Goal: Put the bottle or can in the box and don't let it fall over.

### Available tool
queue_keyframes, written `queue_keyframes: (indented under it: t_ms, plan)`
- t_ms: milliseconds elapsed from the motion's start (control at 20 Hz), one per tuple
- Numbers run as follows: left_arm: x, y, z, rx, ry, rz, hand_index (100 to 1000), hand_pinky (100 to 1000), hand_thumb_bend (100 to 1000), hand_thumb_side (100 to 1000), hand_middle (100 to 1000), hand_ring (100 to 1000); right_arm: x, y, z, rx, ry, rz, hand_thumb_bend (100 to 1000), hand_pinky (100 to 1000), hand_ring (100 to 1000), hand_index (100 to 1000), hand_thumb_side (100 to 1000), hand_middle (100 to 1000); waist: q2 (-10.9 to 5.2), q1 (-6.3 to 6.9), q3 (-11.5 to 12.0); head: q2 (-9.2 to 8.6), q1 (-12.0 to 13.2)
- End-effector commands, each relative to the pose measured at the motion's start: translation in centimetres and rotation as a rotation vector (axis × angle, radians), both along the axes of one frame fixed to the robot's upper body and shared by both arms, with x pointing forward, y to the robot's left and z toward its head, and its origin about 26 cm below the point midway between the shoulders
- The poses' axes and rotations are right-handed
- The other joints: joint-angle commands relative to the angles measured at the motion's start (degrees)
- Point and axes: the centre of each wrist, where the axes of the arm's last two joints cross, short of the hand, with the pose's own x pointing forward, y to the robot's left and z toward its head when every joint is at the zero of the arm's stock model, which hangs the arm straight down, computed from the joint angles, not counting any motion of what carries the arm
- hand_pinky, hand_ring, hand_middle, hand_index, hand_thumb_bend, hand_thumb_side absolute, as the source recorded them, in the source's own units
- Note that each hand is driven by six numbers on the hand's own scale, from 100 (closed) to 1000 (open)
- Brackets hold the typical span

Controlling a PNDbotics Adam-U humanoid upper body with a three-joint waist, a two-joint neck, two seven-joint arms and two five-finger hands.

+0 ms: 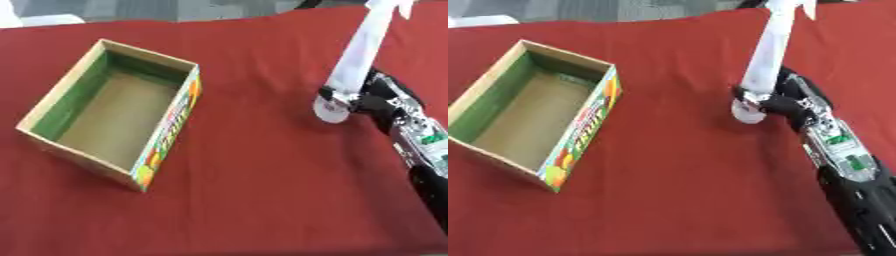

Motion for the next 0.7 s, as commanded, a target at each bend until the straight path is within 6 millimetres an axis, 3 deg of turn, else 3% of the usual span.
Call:
queue_keyframes:
  t_ms: [50,350,700]
  plan:
    - [-0.01,0.02,0.85,0.012,-0.026,-0.006,820,815,380,780,788,795,0.25,-0.01,0.8,0.012,-0.024,0.008,428,862,849,689,100,641,-0.68,0.03,0.3,-0.61,-0.2]
    - [0.01,-0.01,0.89,0.011,-0.029,-0.006,815,816,376,780,786,794,0.46,0.1,0.71,0.035,-0.04,0.018,252,845,808,560,100,515,-0.56,0.03,0.5,-0.66,-0.4]
    - [0.0,-0.02,0.87,0.01,-0.029,-0.005,811,816,374,780,785,793,0.47,0.02,0.89,0.034,-0.105,-0.003,188,794,712,351,100,330,-0.4,0.1,0.6,-0.76,-0.6]
